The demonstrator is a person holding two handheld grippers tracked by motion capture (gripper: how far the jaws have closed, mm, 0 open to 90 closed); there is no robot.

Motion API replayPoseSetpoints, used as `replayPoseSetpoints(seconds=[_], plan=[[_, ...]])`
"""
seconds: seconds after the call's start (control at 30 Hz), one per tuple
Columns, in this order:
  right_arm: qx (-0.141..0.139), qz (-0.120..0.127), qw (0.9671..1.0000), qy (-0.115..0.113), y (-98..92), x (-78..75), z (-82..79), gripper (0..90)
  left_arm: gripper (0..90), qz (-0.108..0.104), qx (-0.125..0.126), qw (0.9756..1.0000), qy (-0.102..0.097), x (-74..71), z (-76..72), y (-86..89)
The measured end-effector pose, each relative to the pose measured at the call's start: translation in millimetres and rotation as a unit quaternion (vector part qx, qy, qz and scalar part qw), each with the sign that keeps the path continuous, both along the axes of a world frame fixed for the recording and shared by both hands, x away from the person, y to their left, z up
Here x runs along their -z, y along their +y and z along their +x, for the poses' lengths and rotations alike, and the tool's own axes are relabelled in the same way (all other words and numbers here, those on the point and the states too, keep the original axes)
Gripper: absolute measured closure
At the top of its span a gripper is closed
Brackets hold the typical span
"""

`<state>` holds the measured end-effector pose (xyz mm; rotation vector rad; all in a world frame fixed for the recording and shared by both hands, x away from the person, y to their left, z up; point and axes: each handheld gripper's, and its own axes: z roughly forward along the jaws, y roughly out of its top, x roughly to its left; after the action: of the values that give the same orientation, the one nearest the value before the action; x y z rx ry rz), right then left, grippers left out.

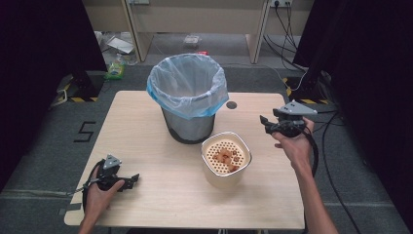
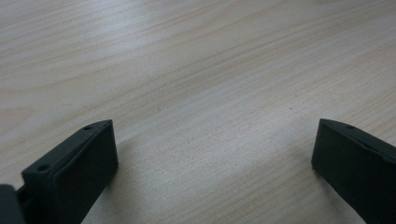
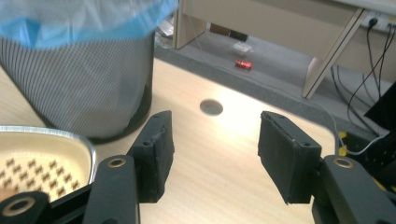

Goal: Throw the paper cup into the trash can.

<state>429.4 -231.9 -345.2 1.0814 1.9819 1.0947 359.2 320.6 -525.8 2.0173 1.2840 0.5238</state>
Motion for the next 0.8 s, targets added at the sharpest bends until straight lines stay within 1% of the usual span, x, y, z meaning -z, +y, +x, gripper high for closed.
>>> replayPoseSetpoints(seconds=[0.03, 0.13, 0.27, 0.33, 0.43, 0.53, 0.6, 0.7, 0.73, 0.77, 0.8], plan=[[0.002, 0.001, 1.0000, 0.005, -1.6, 4.1, -2.8, 44.8, 0.0, 0.000, 0.000, 1.0000, 0.000, 0.0, 0.0, 0.0], [0.007, 0.001, 1.0000, 0.006, -5.3, 15.2, -11.7, 43.4, 0.0, 0.000, 0.000, 1.0000, 0.000, 0.0, 0.0, 0.0], [0.011, 0.002, 0.9999, 0.013, -9.0, 30.7, -22.6, 42.2, 0.0, 0.000, 0.000, 1.0000, 0.000, 0.0, 0.0, 0.0], [0.013, -0.005, 0.9997, 0.019, -10.6, 38.1, -27.6, 41.5, 0.0, 0.000, 0.000, 1.0000, 0.000, 0.0, 0.0, 0.0], [0.017, -0.004, 0.9996, 0.021, -11.6, 49.6, -34.7, 40.8, 0.0, 0.000, 0.000, 1.0000, 0.000, 0.0, -0.3, 0.0], [0.022, -0.005, 0.9995, 0.023, -11.8, 61.2, -39.9, 40.2, 0.0, 0.000, 0.000, 1.0000, 0.000, 0.0, -0.5, 0.0], [0.024, 0.003, 0.9994, 0.027, -12.1, 67.9, -43.5, 40.1, 0.0, 0.000, 0.000, 1.0000, 0.000, 0.0, -0.6, 0.0], [0.030, 0.004, 0.9991, 0.029, -12.9, 77.5, -47.6, 39.4, 0.0, 0.000, 0.000, 1.0000, 0.000, 0.0, -0.6, 0.0], [0.033, 0.002, 0.9990, 0.030, -12.7, 81.5, -48.5, 39.0, 0.0, 0.000, 0.000, 1.0000, 0.000, 0.0, -0.6, 0.0], [0.030, -0.005, 0.9987, 0.041, -12.1, 85.3, -48.9, 37.8, 0.0, 0.000, 0.000, 1.0000, 0.000, 0.0, -0.6, 0.0], [0.028, -0.012, 0.9984, 0.047, -11.9, 88.4, -49.7, 37.5, 0.0, 0.000, 0.000, 1.0000, 0.000, 0.0, -0.7, 0.0]])
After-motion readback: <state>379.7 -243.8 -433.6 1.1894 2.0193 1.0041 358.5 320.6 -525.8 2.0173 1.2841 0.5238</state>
